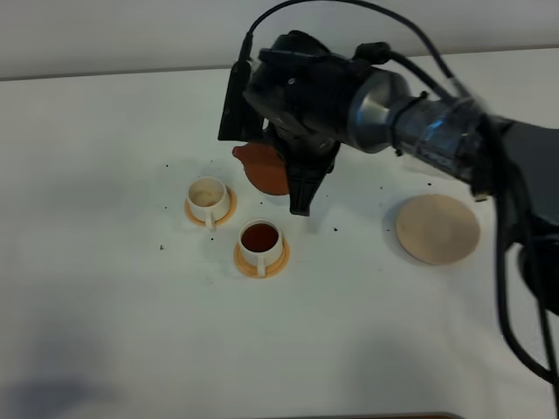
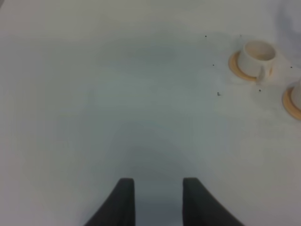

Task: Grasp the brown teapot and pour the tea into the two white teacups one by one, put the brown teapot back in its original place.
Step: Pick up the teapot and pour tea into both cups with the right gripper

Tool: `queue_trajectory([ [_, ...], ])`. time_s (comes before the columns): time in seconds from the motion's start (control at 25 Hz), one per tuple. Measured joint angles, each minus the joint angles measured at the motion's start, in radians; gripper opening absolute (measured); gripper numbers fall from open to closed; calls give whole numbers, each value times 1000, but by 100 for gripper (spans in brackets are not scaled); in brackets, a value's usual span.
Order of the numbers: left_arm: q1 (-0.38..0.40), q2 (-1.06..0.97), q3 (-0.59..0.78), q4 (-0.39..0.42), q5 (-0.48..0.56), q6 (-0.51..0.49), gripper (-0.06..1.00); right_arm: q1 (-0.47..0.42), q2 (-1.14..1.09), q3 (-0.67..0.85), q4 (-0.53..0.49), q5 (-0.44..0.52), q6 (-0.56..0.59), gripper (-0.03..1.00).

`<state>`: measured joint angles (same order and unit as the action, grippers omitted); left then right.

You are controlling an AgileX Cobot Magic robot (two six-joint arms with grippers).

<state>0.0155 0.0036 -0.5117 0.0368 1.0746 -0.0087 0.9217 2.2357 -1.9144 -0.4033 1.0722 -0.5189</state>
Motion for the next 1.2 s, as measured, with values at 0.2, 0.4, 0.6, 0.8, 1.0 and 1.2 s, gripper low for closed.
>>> queue_trajectory([
  [0.2, 0, 0, 0, 0, 0, 0, 25, 18, 79, -73, -72, 3, -21, 9],
  [0.4, 0, 0, 0, 0, 0, 0, 25, 60, 108, -76, -158, -5, -51, 9],
  [0.6, 0, 0, 0, 0, 0, 0, 25, 89, 142, -80, -242, -33, -62, 9],
  [0.8, 0, 0, 0, 0, 0, 1, 25, 105, 147, -80, -295, -51, -66, 9],
  [1.0, 0, 0, 0, 0, 0, 1, 25, 116, 147, -80, -367, -50, -77, 9],
  [1.2, 0, 0, 0, 0, 0, 1, 25, 129, 147, -81, -426, -49, -115, 9],
])
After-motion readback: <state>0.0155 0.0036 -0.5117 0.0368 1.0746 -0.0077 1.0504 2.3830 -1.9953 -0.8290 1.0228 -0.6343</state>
